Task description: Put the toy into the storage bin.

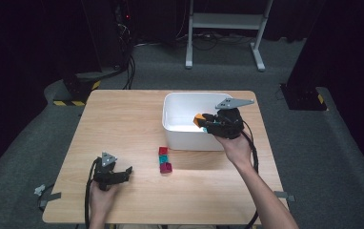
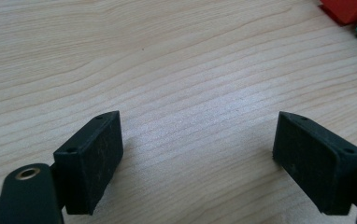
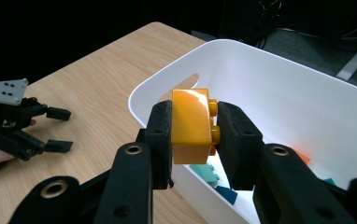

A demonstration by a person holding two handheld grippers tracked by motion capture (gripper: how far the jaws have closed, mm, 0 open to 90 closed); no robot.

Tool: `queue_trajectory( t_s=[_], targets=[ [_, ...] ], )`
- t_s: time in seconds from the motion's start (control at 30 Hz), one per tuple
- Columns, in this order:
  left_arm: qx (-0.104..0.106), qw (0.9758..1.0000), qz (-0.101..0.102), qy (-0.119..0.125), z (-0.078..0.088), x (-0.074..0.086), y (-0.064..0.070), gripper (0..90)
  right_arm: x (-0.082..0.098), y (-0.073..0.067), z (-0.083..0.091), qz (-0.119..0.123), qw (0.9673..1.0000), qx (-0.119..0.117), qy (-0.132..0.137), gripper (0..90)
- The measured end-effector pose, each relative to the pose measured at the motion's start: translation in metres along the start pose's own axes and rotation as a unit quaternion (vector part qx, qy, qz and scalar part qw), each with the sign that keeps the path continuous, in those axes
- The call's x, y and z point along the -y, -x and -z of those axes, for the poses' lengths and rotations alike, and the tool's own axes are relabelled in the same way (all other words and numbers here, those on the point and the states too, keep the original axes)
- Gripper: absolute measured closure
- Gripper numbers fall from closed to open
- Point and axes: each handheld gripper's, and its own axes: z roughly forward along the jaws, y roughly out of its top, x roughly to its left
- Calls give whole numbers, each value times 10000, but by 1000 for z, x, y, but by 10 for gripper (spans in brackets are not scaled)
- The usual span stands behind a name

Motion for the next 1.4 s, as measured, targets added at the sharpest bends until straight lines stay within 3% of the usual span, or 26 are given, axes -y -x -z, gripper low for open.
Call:
queue_trajectory(
  t_s=[0.57,1.23,1.4],
  targets=[
    [3,10000,1,-5,0,0,0,162,-5,30,-24,-411,9982,386,-218,670],
    [4,10000,2,-6,0,0,0,162,-2,50,-47,-699,9937,699,-523,664],
    [4,10000,2,-5,0,0,0,162,-1,52,-51,-745,9927,778,-539,597]
  ],
)
